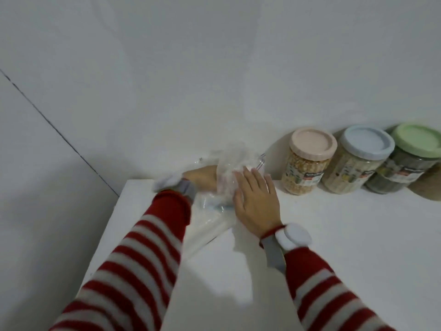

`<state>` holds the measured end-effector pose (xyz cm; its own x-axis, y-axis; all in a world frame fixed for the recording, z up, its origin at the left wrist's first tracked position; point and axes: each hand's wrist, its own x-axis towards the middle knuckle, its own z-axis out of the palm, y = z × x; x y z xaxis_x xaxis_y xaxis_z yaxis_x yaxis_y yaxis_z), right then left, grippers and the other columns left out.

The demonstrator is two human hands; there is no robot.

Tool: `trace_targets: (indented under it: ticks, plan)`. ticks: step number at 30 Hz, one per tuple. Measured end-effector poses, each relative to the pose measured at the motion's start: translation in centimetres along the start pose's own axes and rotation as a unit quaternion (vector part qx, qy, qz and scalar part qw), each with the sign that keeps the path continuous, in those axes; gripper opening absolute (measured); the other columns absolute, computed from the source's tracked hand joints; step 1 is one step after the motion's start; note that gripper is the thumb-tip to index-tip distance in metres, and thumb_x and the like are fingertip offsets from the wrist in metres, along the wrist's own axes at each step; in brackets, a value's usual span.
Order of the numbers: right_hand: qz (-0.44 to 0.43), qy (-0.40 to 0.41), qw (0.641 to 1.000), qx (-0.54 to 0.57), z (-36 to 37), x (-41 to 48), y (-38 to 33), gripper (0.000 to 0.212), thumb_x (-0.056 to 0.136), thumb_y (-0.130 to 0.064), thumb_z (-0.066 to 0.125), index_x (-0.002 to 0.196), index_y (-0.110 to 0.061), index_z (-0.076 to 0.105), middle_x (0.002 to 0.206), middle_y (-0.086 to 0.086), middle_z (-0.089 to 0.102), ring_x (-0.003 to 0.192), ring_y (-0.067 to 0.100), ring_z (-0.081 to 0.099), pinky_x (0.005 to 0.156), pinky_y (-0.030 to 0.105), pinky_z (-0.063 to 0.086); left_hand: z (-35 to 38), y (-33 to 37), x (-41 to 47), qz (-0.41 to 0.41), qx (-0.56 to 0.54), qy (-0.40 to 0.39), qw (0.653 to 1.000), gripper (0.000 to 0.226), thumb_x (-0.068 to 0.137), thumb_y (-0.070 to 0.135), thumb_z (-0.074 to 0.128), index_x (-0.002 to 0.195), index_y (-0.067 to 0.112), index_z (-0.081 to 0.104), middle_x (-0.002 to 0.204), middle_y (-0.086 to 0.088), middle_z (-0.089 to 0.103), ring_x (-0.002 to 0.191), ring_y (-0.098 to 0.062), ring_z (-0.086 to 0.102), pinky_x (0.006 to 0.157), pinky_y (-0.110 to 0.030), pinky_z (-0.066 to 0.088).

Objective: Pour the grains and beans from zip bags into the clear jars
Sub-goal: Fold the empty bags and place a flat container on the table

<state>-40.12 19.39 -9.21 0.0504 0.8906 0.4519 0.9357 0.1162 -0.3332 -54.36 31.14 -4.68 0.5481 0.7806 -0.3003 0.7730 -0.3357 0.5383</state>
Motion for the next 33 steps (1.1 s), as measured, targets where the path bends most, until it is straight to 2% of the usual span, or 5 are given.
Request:
trace_targets:
  ticks: [5,10,17,25,33]
  plan:
    - [0.011,-0.245,0.963,-0.109,-0.5,4.7,-0.5,0.051,0.091,-0.040,0.026,0.108,-0.015,0.067,0.114,0.006,0.067,0.107,0.028,0.059,0.094,0.039,0.035,0.5,-5.3,-8.3,0.007,-0.047,0.409,0.911,0.055,0.089,-0.005,0.055,0.137,0.020,0.048,0.117,-0.008,0.056,0.100,-0.018,0.056,0.089,-0.026,0.044]
    - [0.020,-0.336,0.931,-0.143,-0.8,7.0,-1.1,0.045,0.097,-0.042,0.031,0.115,-0.019,0.066,0.123,0.006,0.063,0.117,0.026,0.051,0.100,0.041,0.029,4.5,-7.6,-12.7,-0.224,0.099,0.082,0.966,0.128,0.063,0.044,0.087,0.155,0.024,-0.001,0.158,-0.004,0.016,0.141,-0.034,0.018,0.114,-0.042,0.023]
    - [0.001,-0.412,0.900,-0.143,-2.8,7.4,0.1,0.037,0.106,-0.023,0.030,0.137,-0.015,0.048,0.139,0.012,0.053,0.129,0.029,0.046,0.107,0.038,0.028,3.0,1.2,-6.7,0.007,-0.235,0.357,0.904,0.025,0.086,0.014,0.073,0.104,0.017,0.057,0.095,0.007,0.060,0.082,-0.010,0.060,0.069,-0.011,0.044]
    - [0.228,0.109,0.931,0.264,-1.6,-2.5,0.6,0.045,0.087,-0.025,0.056,0.128,-0.006,0.052,0.133,0.013,0.046,0.126,0.027,0.041,0.108,0.030,0.030,3.4,4.0,0.6,-0.135,0.067,0.238,0.959,0.026,0.099,0.018,0.048,0.114,0.002,0.061,0.117,-0.014,0.064,0.109,-0.031,0.060,0.084,-0.033,0.045]
    - [0.031,0.044,0.990,0.130,0.4,0.2,-0.4,0.047,0.095,-0.018,0.035,0.137,-0.006,0.051,0.142,0.017,0.049,0.135,0.028,0.042,0.113,0.041,0.032,2.5,2.5,0.7,-0.126,0.048,0.082,0.987,0.039,0.093,0.008,0.058,0.132,0.005,0.053,0.131,-0.013,0.058,0.120,-0.027,0.055,0.089,-0.026,0.040]
